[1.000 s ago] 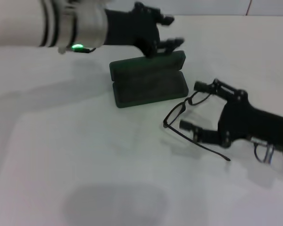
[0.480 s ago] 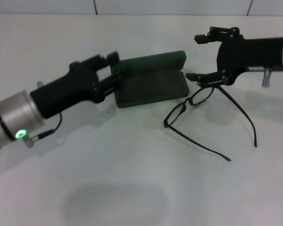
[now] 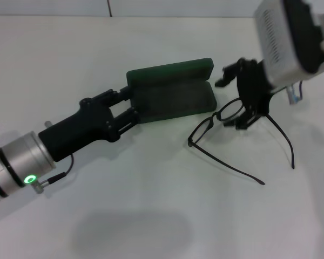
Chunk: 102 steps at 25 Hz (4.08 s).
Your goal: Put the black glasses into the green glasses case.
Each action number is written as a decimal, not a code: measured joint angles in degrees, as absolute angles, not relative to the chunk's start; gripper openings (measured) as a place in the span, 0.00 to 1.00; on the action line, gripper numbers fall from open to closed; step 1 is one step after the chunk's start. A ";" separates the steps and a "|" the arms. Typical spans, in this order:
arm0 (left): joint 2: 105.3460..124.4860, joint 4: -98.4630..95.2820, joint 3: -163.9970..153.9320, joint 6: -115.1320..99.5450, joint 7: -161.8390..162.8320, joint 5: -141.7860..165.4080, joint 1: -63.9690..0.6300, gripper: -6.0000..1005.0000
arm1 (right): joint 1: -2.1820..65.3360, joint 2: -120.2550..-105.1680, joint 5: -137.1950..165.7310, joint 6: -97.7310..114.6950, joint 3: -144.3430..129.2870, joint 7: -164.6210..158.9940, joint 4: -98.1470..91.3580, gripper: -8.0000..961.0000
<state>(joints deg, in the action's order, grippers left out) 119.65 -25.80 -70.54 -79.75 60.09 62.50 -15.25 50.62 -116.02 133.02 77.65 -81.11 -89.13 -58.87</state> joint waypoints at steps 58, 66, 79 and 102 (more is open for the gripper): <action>119.65 -21.18 -70.57 -79.36 58.71 62.54 -20.30 0.52 | 55.27 -116.19 135.98 57.61 -109.33 -95.16 -51.11 0.28; 119.70 -21.18 -70.57 -79.36 58.71 62.59 -20.24 0.52 | 55.27 -116.21 135.50 57.56 -108.97 -95.31 -50.39 0.27; 119.62 -21.22 -70.86 -79.82 58.71 62.69 -20.11 0.52 | 48.75 -115.98 135.24 64.55 -97.19 -94.86 -59.68 0.16; 117.28 -22.06 -71.04 -100.33 70.93 68.57 -28.48 0.51 | 27.38 -115.74 82.52 60.18 -82.78 -77.65 -50.47 0.13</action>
<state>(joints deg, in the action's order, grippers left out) 117.28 -22.06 -71.04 -100.33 70.93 68.57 -28.48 27.38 -115.74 82.52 60.18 -82.78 -77.65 -50.47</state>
